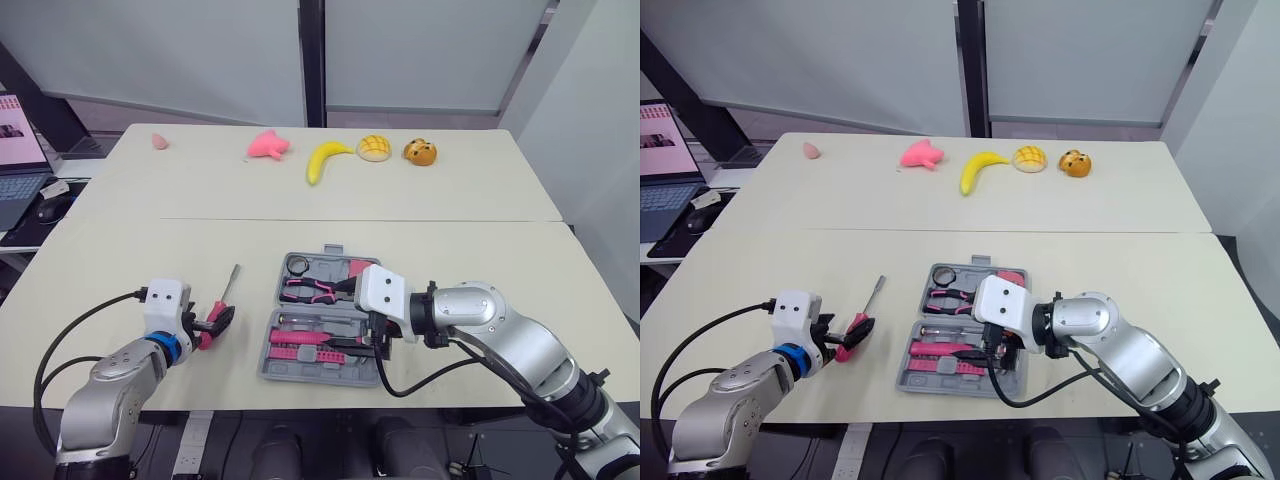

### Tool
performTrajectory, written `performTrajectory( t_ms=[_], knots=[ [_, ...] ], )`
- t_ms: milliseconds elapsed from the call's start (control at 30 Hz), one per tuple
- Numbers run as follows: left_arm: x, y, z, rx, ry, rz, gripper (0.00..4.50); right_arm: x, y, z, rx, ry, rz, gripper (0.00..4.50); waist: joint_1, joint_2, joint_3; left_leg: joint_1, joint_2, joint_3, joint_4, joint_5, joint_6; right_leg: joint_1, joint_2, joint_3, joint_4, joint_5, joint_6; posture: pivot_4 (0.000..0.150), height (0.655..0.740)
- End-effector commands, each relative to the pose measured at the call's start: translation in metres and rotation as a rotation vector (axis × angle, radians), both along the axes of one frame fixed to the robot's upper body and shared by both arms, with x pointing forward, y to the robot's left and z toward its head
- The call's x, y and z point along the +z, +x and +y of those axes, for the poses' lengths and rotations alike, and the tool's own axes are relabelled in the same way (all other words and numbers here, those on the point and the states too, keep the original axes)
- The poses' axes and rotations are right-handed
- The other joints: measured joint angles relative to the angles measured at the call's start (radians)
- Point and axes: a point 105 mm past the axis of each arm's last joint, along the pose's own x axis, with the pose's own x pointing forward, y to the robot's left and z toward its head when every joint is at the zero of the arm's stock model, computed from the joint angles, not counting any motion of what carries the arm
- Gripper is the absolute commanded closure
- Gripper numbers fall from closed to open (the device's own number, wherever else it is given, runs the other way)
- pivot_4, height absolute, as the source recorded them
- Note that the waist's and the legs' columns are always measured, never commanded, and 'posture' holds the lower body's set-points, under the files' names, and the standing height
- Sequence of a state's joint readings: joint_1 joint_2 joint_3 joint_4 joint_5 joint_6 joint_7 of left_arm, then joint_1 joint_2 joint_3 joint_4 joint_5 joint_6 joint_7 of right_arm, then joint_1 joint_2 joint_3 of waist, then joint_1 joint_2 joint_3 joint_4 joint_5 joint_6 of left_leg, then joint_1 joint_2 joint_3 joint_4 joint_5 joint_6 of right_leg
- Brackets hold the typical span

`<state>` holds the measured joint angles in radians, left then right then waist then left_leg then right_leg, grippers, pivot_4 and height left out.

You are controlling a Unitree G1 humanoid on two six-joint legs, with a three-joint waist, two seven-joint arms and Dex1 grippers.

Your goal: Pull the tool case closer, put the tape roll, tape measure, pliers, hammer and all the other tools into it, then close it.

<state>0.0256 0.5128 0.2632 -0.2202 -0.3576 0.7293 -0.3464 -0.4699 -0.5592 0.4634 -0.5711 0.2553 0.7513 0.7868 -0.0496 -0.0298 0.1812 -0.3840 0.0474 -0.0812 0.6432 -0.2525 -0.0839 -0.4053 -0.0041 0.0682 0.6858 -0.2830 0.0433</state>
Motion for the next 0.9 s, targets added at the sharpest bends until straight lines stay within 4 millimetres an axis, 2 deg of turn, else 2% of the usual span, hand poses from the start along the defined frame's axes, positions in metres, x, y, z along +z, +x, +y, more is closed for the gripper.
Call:
performTrajectory(
  t_ms=[33, 500, 633, 900],
  knots=[
    [-0.004, 0.004, -0.003, -0.003, 0.027, -0.003, 0.03, 0.011, -0.002, 0.002, 0.025, 0.02, -0.043, 0.0, 0.0, 0.0, 0.0, 0.0, 0.0, 0.0, 0.0, 0.0, 0.0, 0.0, 0.0, 0.0, 0.0, 0.0, 0.0, 0.15, 0.7255],
    [-0.018, 0.019, -0.011, -0.014, 0.026, 0.024, 0.03, 0.01, -0.004, 0.003, 0.03, 0.016, -0.037, 0.0, 0.0, 0.0, 0.0, -0.001, 0.0, 0.0, -0.001, 0.0, 0.0, 0.0, 0.0, 0.0, -0.003, 0.001, 0.001, 0.15, 0.7255],
    [-0.023, 0.016, -0.011, -0.004, 0.028, 0.052, 0.89, 0.01, -0.004, 0.002, 0.027, 0.014, -0.038, 0.0, 0.001, 0.0, 0.0, -0.001, 0.0, 0.0, -0.001, 0.0, 0.0, 0.0, 0.0, 0.0, -0.003, 0.001, 0.001, 0.15, 0.7255],
    [-0.026, 0.014, -0.01, 0.013, 0.023, 0.061, 3.44, 0.011, -0.002, 0.003, 0.024, 0.015, -0.044, 0.0, 0.001, 0.0, 0.0, 0.0, 0.0, 0.0, -0.001, 0.0, 0.0, 0.001, 0.0, 0.0, -0.003, 0.001, 0.001, 0.15, 0.7255]
  ],
)
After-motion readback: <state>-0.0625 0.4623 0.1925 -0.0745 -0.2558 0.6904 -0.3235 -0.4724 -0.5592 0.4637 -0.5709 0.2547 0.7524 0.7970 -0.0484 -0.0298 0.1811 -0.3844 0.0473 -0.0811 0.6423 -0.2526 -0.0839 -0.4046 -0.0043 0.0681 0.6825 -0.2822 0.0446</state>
